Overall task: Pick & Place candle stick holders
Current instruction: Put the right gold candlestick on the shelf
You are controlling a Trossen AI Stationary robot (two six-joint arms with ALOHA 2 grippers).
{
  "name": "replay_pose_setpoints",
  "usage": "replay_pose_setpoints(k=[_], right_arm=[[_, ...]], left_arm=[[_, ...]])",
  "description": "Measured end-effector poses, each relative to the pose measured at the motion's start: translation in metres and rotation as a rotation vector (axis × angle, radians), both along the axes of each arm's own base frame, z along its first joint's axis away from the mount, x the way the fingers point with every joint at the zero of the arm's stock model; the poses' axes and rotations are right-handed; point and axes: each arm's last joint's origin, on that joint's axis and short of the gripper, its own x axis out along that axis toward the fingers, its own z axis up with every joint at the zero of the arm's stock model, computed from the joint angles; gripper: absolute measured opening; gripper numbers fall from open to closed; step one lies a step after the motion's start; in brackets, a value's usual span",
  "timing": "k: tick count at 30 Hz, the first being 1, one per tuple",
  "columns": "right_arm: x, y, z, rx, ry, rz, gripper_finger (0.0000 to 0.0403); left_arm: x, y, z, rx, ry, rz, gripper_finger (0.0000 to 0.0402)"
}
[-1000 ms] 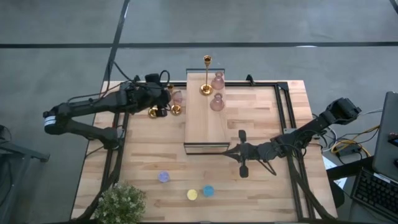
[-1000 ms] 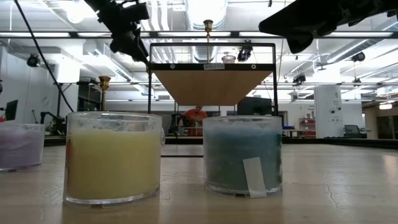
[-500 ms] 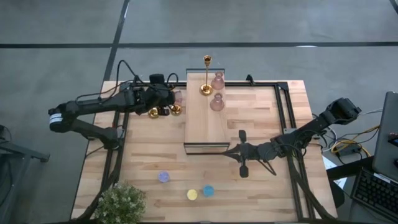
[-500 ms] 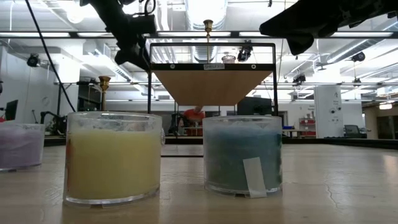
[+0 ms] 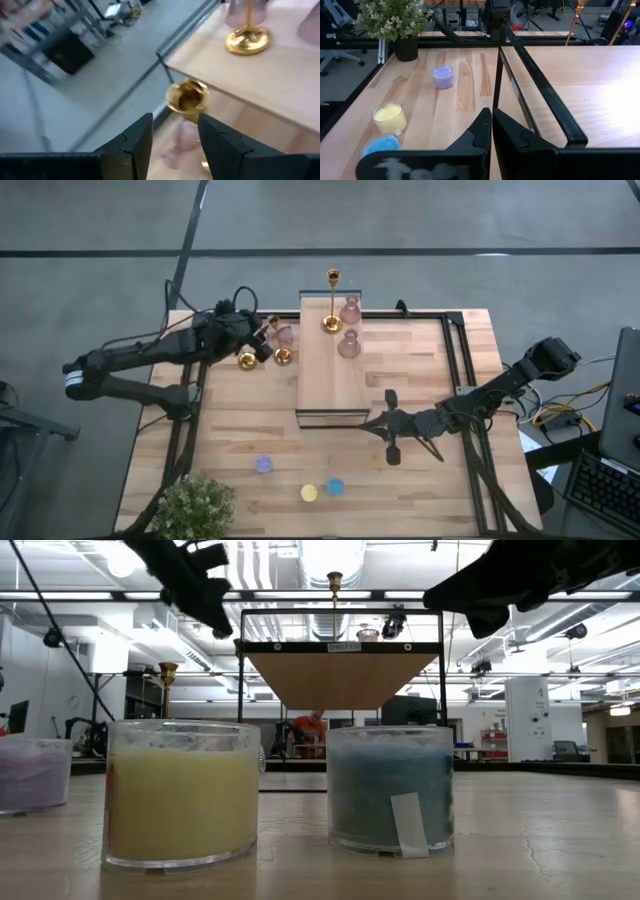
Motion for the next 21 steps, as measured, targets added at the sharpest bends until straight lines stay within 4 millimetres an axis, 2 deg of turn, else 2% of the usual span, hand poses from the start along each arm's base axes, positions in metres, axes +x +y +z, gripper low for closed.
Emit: replay_pose_setpoints(k=[5, 10, 17, 21], right_arm=[[0.0, 0.0, 0.001, 0.004, -0.017, 0.001, 0.0008], [0.0, 0.0, 0.001, 0.003, -0.023, 0.002, 0.0008], [0.0, 0.0, 0.002, -0.01, -0.033, 0.007, 0.0008], [0.0, 0.0, 0.002, -0.01, -0.033, 0.007, 0.0008]], left_arm=[[-0.001, -0.005, -0.033, -0.124, -0.095, -0.102, 0.0163], [-0.002, -0.004, -0.063, -0.094, -0.174, -0.092, 0.0163], [-0.004, -0.002, -0.091, -0.007, -0.263, -0.086, 0.0163], [-0.005, -0.002, -0.094, 0.037, -0.323, -0.097, 0.0163]])
